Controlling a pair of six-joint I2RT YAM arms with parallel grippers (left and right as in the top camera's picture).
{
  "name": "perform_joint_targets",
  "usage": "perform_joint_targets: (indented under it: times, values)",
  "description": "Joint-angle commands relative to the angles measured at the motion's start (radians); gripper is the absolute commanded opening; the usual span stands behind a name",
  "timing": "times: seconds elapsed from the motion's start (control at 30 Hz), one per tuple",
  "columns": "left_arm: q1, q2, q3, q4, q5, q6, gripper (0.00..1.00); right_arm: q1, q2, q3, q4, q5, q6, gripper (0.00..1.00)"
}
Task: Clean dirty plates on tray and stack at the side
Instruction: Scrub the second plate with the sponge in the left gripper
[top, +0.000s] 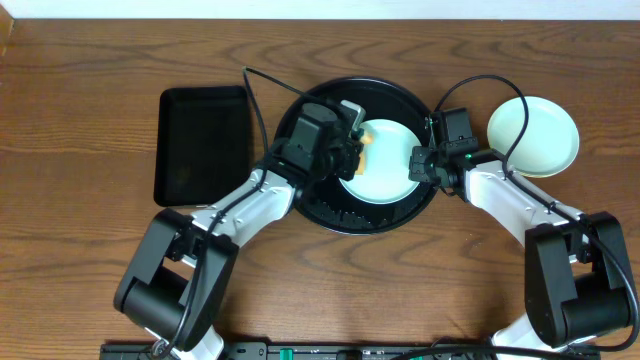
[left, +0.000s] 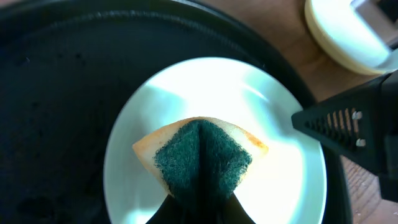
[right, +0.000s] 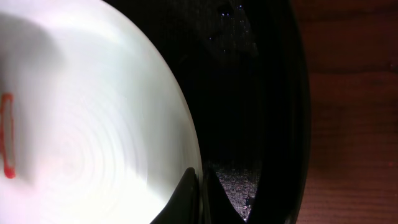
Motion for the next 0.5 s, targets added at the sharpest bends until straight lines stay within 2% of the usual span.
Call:
perform_joint_targets:
  times: [0.0,0.47]
  values:
    - [-0.026,0.039,0.006,0.001,-0.070,0.010,0.07,-0.002,0.009,-0.008,0.001,0.014,-0.016,0.01]
    - [-0.041,0.167,0.006,0.088,-0.070,0.009,0.07,-0.002,0.009,-0.008,0.005,0.013,-0.016,0.01]
